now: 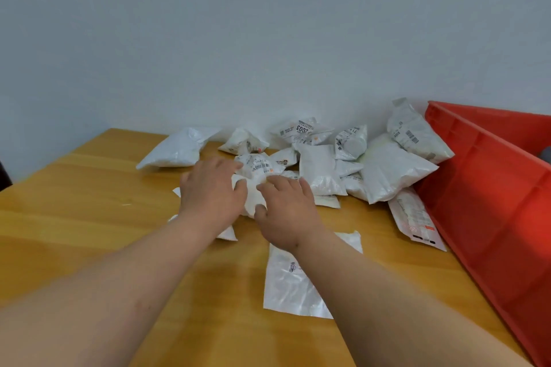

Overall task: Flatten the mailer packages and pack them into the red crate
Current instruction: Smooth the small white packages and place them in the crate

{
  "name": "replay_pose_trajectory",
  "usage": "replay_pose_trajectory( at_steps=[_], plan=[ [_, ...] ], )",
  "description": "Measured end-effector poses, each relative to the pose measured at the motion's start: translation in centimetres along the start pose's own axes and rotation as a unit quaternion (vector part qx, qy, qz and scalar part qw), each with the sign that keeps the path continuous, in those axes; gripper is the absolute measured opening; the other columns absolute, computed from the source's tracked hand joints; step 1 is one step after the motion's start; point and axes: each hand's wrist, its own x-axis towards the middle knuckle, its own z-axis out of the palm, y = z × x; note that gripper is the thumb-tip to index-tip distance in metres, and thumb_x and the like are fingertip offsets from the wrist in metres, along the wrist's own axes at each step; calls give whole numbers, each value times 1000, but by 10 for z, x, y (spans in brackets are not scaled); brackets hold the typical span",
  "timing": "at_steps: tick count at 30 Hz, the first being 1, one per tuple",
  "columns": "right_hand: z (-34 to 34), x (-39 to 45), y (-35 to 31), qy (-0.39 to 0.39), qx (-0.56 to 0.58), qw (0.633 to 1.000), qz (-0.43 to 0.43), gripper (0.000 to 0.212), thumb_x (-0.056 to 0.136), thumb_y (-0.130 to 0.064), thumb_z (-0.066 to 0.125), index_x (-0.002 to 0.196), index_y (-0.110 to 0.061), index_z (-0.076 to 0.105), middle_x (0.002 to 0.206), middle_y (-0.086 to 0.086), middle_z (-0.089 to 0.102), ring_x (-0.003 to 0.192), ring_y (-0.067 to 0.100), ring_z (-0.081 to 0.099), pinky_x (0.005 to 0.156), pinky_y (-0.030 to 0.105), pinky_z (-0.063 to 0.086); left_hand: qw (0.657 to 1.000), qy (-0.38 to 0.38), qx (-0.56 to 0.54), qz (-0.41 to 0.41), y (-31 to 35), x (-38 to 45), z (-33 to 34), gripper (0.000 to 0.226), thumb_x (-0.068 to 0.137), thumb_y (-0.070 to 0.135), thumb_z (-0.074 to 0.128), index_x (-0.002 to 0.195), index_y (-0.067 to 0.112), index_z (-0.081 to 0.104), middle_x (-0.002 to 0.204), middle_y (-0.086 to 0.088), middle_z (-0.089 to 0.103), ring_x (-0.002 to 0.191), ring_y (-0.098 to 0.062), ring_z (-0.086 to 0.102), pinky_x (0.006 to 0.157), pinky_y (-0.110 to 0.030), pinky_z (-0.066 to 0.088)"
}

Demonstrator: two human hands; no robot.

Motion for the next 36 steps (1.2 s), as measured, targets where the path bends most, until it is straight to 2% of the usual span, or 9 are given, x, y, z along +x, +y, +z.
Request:
replay_pose_trajectory(
  at_steps=[4,10,16,20,24,27,31,34,36],
  plan=[
    [4,50,-30,-3,12,1000,-27,48,98,-32,41,145,-20,45,158,2,31,146,24,22,121,47,0,994,-17,24,-102,-51,34,-6,42,98,39,41,138,34,51,145,2,44,134,-25,38,107,-44,28],
    [18,114,-51,-34,12,999,-27,46,99,-35,39,141,-19,49,154,3,34,143,28,27,122,50,6,970,-136,98,-178,-101,83,7,48,101,42,24,143,36,46,161,9,18,145,-22,19,113,-46,21],
    [34,158,-57,-39,42,998,-11,43,98,-33,41,137,-19,53,151,3,37,140,29,30,120,49,15,942,-255,195,-95,-122,119,28,56,97,22,31,146,50,34,162,12,-17,150,-22,-15,118,-55,-2],
    [48,167,-54,-35,47,998,-11,43,98,-33,41,137,-19,53,151,3,37,141,28,30,120,49,16,925,-285,249,-34,-130,124,43,66,95,16,35,148,54,23,159,9,-27,148,-25,-21,115,-59,-9],
    [53,165,-51,-38,43,998,-3,43,99,-34,41,139,-18,51,152,3,36,141,27,29,120,47,15,932,-256,255,-31,-134,119,49,69,96,16,35,155,39,6,161,11,-23,150,-22,-16,117,-59,-5],
    [49,157,-52,-41,46,998,1,42,99,-32,42,138,-18,51,154,4,34,142,27,28,120,49,15,955,-191,228,-24,-135,116,38,65,99,21,32,156,31,2,162,10,-17,150,-18,-11,117,-59,-1],
    [35,142,-56,-20,37,999,0,41,99,-31,43,136,-17,54,150,4,38,139,27,33,119,47,17,998,7,58,13,-127,114,-2,54,103,28,36,154,19,23,164,2,11,148,-20,18,116,-49,24],
    [18,126,-60,14,28,999,-9,40,98,-29,44,134,-16,55,146,4,42,135,28,37,118,44,20,985,126,-116,14,-106,107,-40,47,100,23,50,146,15,43,157,-1,31,138,-14,37,108,-26,29],
    [3,114,-61,43,33,998,-18,41,97,-27,45,135,-15,55,144,4,44,131,29,40,115,41,25,967,175,-183,-17,-90,100,-62,42,97,22,57,138,17,53,146,1,46,116,-7,50,99,-19,31]
  ],
)
